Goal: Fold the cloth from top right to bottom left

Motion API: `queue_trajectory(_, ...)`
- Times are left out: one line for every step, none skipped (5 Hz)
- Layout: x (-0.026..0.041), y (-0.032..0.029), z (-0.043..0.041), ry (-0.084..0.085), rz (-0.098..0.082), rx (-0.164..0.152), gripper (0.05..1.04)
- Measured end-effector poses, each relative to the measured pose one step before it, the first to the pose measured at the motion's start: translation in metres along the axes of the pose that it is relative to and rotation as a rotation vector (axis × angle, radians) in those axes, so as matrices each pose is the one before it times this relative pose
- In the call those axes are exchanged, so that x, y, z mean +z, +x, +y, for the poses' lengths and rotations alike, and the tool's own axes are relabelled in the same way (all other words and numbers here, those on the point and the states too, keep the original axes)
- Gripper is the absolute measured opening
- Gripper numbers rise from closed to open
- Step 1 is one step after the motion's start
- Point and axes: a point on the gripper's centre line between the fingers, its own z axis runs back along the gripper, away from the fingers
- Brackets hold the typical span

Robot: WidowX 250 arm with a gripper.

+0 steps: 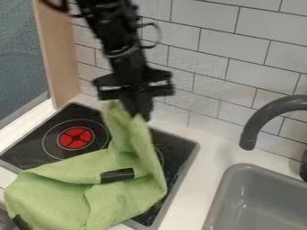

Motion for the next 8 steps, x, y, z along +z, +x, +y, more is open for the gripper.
queue_trajectory(-0.00153, -0.02401, 0.02602, 0.0568, 0.0103, 0.0291, 0.051)
queue_trajectory(-0.00952, -0.01832, 0.01544, 0.0481, 0.0101, -0.0021, 0.051)
queue_trajectory(-0.01346, -0.01084, 0.01011, 0.0477, 0.0172, -0.0147, 0.051)
queue_trajectory(-0.01487, -0.0094, 0.00852, 0.0491, 0.0315, -0.0007, 0.051)
queue_trajectory(-0.00196, -0.00019, 0.00397, 0.0371, -0.0006, 0.0249, 0.073)
queue_trajectory(0.00178, -0.0052, 0.0018, 0.0166, 0.0486, 0.0656, 0.227)
queue_trajectory(0.0038, 0.0021, -0.00499, -0.0275, 0.0205, 0.007, 0.486)
queue_trajectory(0.00786, 0.00459, -0.00497, -0.0339, 0.0285, -0.0161, 0.794)
